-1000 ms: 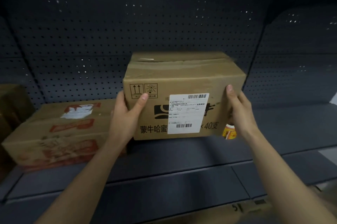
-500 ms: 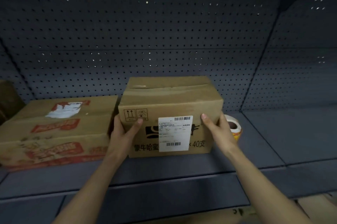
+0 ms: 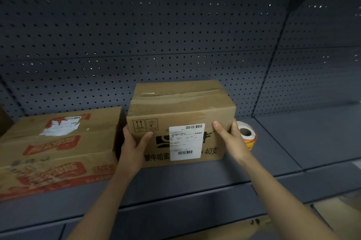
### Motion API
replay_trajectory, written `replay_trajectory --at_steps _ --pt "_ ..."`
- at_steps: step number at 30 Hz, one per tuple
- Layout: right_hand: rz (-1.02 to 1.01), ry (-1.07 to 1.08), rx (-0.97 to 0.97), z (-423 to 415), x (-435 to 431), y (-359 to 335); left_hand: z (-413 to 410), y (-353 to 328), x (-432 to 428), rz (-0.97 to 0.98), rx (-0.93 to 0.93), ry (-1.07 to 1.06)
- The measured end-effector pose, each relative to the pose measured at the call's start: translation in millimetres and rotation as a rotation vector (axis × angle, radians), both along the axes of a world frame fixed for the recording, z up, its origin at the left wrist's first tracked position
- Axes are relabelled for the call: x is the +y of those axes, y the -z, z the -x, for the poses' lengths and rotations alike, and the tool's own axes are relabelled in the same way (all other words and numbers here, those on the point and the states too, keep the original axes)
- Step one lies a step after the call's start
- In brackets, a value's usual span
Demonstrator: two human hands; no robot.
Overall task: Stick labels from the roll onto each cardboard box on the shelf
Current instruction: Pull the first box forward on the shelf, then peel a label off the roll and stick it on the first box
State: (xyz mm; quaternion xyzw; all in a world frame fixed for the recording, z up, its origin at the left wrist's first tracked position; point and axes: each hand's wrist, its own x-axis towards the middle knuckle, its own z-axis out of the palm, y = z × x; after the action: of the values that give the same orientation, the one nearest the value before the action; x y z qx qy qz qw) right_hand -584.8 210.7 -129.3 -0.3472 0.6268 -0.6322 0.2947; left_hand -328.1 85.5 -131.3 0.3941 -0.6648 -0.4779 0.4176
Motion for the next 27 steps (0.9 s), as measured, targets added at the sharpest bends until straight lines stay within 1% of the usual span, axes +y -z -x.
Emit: replay_trajectory --at_steps 6,9,11,13,15,18,20,24,27 --pt "-0.008 0.056 0.049 -3.7 2.7 -5.4 -5.3 -0.9 9.7 -0.001 -0.073 -0.032" --pt "0.004 0.09 0.083 -7.6 11.9 -0.6 -10.6 14.4 25.1 0.018 -0.118 -0.112" --pt "-0.012 0.148 0.099 -10.3 22.7 4.4 -12.5 28.0 39.9 0.028 -0.157 -0.182" --pt "-0.062 0.231 0.137 -9.8 35.0 12.4 -10.2 39.7 55.4 0.055 -0.188 -0.208" --pt "-0.108 0.297 0.186 -4.7 47.3 21.4 -1.4 46.4 68.2 0.09 -0.214 -0.17" --pt "-0.181 0.343 0.244 7.1 65.7 31.3 21.2 51.4 80.5 0.142 -0.249 -0.059" --pt "-0.211 0.365 0.268 18.6 76.8 36.7 39.9 52.4 86.3 0.144 -0.262 0.007" --pt "-0.286 0.37 0.321 47.2 91.8 42.9 84.6 49.8 97.9 0.104 -0.277 0.113" --pt "-0.319 0.341 0.387 71.3 95.7 45.7 120.3 48.8 107.6 0.112 -0.302 0.159"
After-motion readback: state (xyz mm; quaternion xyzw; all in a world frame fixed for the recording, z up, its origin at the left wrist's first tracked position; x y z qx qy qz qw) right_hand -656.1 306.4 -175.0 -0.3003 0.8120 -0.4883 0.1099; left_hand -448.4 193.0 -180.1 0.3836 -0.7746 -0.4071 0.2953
